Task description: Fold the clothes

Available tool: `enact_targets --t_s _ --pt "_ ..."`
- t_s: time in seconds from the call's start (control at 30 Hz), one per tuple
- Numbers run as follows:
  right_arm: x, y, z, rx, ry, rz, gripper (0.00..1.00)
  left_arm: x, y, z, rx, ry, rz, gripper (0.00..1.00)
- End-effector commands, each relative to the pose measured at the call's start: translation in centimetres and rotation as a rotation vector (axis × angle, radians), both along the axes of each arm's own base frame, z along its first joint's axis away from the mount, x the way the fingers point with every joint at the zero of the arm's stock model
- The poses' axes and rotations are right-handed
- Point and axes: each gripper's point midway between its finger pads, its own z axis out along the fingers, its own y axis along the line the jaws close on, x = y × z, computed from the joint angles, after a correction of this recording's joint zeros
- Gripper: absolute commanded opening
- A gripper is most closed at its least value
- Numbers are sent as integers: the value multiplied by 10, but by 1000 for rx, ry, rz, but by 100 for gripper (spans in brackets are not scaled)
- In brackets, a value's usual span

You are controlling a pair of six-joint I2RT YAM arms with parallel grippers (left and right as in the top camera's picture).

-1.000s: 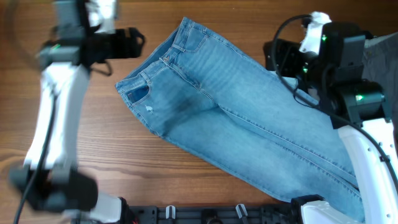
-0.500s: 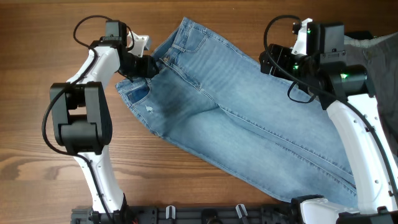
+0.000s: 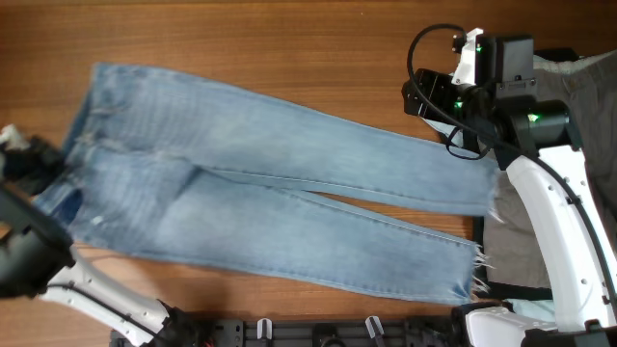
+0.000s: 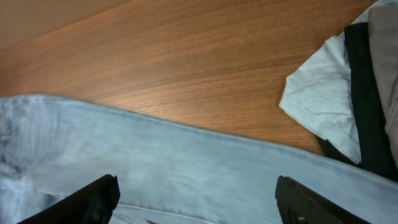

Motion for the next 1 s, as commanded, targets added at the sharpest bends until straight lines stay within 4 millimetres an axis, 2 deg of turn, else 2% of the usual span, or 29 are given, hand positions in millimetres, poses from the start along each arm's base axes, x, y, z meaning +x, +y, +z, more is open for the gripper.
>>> enact_targets --t_s 0.0,0.07,0.1,0.13,0.17,0.2,0.27,0.37,0.43,0.5,0.57,0.63,0.73,0.77,0.83,0.9,0.97 --pt "7 -1 -23 -27 60 6 84 2 6 71 25 -171 27 9" --pt "7 4 -41 -10 121 25 81 16 -16 105 43 -284 -117 20" --pt "7 5 -51 -8 154 29 81 27 -41 122 33 -350 -224 27" --pt "8 5 -54 -7 162 26 81 41 -70 130 39 -382 -351 33" --pt "9 5 -53 -7 159 27 81 53 -93 129 49 -386 -450 30" --pt "9 5 -53 -6 158 27 81 65 -120 121 58 -379 -565 17" --pt "7 7 -54 -1 166 31 82 81 -167 96 70 -308 -724 4" --pt "7 6 -54 -1 166 31 82 87 -207 44 95 -130 -842 4" --pt "7 6 -54 -2 165 31 82 88 -215 12 128 -35 -882 4" --pt "8 6 -53 -1 162 30 82 93 -212 -11 133 -14 -883 4" --pt "8 6 -53 3 161 24 83 94 -196 -31 134 -3 -852 4" --pt "9 7 -53 3 158 24 83 91 -165 -50 153 30 -772 4" --pt "10 6 -52 11 159 7 83 70 -88 -74 199 102 -548 4" --pt "10 6 -52 10 159 8 83 54 -49 -76 203 116 -400 4" --pt "10 6 -53 10 159 8 83 31 0 -70 180 87 -195 4" --pt "12 6 -55 10 159 7 82 22 19 -54 100 -27 -129 4" --pt "17 7 -65 10 173 7 78 27 24 -23 37 -178 -111 4"
